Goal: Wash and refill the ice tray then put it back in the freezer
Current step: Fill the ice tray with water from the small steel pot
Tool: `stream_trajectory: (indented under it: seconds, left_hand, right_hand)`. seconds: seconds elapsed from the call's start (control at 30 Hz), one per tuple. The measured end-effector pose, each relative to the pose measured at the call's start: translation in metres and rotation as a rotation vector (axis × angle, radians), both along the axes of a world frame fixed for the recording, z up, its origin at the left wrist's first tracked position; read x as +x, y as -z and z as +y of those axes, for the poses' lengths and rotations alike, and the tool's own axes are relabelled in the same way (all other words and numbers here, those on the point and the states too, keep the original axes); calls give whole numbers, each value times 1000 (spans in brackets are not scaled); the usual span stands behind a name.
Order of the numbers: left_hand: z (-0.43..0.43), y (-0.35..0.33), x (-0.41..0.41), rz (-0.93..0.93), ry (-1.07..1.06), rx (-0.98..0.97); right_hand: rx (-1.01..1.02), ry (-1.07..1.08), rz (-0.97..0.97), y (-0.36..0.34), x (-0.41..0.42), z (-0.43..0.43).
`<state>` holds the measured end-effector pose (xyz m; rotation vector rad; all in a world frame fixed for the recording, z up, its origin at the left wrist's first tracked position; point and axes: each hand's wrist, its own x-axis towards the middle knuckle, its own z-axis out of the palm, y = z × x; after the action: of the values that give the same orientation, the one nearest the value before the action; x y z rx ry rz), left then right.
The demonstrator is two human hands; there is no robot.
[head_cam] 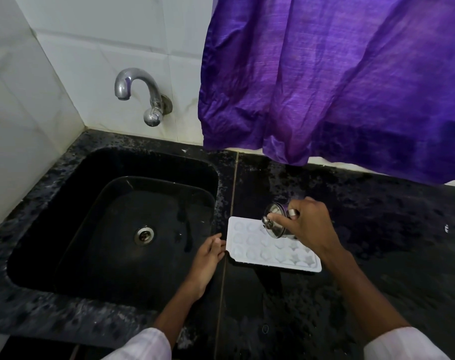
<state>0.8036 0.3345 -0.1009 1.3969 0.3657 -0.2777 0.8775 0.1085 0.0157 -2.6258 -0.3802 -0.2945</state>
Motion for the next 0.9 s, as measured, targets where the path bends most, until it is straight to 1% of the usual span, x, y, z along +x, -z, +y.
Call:
stream_trajectory:
  seconds: [0.43,0.9]
  left_hand:
    - [1,0,0,4,1,-11]
    - [2,0,0,11,-1,-18]
  right_hand:
    - [5,-18,-6,4,12,-1]
    - [32,23,-10,8,9,-18]
